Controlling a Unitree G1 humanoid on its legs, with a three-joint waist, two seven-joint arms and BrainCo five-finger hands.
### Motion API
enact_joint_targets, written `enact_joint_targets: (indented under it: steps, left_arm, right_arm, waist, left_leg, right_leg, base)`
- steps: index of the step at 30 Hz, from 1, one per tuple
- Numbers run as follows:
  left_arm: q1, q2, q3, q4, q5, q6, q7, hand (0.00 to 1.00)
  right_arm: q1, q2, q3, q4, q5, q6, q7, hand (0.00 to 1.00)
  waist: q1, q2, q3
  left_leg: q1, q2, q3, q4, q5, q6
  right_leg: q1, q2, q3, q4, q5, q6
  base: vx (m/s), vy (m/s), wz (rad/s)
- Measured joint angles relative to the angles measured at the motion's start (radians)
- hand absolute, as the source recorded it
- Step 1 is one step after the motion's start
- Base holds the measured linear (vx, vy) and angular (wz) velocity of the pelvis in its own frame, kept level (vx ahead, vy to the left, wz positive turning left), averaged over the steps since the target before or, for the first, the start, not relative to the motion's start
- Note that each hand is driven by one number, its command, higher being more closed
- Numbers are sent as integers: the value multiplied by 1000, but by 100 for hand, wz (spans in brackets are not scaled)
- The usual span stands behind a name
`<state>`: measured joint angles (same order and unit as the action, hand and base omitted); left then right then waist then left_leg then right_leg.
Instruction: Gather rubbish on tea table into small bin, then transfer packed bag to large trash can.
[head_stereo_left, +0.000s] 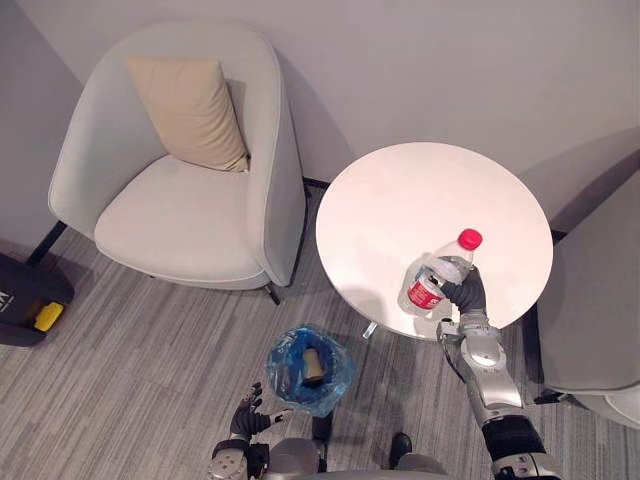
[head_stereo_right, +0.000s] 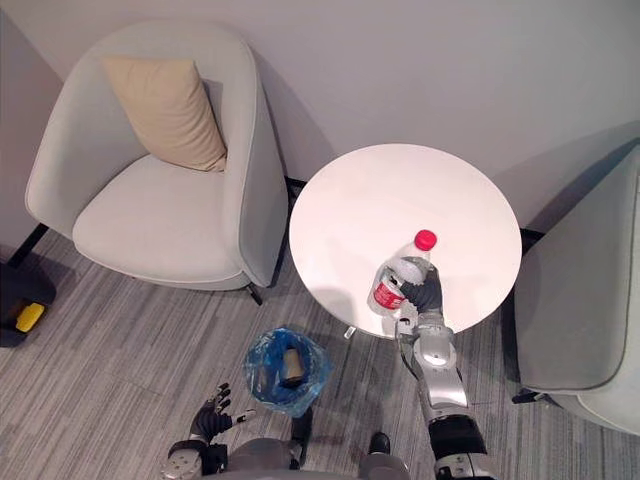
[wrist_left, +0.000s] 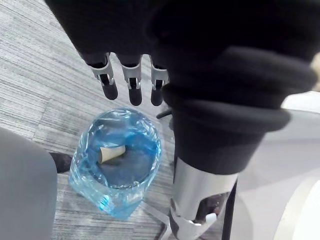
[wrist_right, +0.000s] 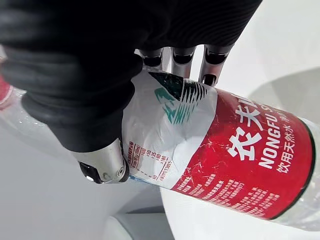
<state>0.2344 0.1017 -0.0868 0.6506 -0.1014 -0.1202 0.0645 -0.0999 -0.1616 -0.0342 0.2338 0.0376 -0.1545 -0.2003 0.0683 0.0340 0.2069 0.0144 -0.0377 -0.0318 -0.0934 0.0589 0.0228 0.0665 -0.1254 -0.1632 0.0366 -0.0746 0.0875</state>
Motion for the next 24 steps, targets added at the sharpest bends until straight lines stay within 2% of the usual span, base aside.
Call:
enact_joint_targets:
  steps: [9, 15, 24]
  left_arm:
    - [-2, 1, -21, 17, 0, -1, 0, 0]
    - [-23, 1, -20, 72, -2, -3, 1, 0]
    - [-39, 1, -19, 123, -3, -19, 2, 0]
  right_arm:
    - [110, 19, 24, -193, 1, -27, 55, 100]
    - [167, 32, 94, -299, 10, -37, 101, 100]
    - [214, 36, 160, -344, -1, -58, 138, 100]
  waist:
    - [-6, -8, -9]
    - [-5, -20, -46]
    - [-3, -24, -67]
  left_leg:
    - [29, 3, 11, 0, 0, 0]
    - [34, 3, 15, 0, 0, 0]
    - [48, 2, 7, 9, 0, -1]
  right_leg:
    - [16, 2, 15, 3, -1, 1]
    - [19, 2, 23, 3, -1, 1]
    - [41, 2, 17, 3, -2, 3]
  base:
    - [-42, -11, -5]
    - [-7, -4, -1]
    - [-31, -10, 2]
